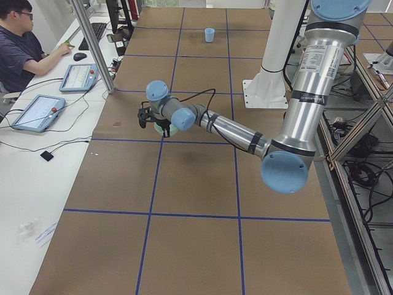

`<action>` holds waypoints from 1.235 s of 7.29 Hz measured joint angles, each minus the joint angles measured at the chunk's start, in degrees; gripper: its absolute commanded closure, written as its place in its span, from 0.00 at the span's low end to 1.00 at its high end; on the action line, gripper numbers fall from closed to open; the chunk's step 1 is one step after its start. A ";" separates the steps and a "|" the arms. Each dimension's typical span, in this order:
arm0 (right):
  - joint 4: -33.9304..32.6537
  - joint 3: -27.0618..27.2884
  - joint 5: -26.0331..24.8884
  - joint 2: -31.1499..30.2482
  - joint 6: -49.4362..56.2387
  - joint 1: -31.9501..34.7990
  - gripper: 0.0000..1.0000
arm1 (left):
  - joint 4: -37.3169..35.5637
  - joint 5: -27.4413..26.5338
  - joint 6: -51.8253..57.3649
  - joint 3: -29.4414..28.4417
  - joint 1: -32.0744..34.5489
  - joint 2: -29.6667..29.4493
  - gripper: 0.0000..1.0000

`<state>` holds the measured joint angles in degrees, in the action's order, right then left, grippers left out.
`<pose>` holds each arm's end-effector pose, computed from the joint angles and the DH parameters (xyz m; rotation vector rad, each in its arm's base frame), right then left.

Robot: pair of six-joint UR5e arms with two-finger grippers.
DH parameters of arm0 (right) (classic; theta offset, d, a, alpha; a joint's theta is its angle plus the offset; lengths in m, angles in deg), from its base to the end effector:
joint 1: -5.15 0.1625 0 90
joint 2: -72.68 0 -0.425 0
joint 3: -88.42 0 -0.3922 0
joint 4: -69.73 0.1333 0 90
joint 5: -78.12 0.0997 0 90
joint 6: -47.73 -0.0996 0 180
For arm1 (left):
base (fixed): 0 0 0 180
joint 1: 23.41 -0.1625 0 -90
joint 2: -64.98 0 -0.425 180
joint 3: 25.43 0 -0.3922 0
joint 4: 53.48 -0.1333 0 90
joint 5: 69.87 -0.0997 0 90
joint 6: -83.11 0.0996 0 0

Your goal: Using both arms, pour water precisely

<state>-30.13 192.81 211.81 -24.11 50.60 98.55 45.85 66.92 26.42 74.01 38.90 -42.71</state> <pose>0.0902 -0.4307 0.6085 0.0042 -0.7634 0.0238 0.2245 -0.5585 0.3842 -0.0847 0.9859 -0.2046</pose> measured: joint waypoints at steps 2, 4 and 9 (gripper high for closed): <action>-0.17 0.12 -0.35 0.18 -0.03 -0.04 0.00 | -3.62 -5.99 -15.78 -3.21 -10.50 -13.83 1.00; -0.06 0.04 -0.43 1.11 -0.02 -0.11 0.00 | -3.14 -13.66 -26.33 -10.44 -19.85 -24.34 1.00; 0.27 -0.50 0.83 1.20 -0.15 -0.23 0.00 | 5.19 -21.37 -33.42 -21.08 -27.17 -29.84 0.56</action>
<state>-29.87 192.31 212.64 -22.90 50.44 98.32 51.04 45.56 -7.01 52.93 11.73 -72.55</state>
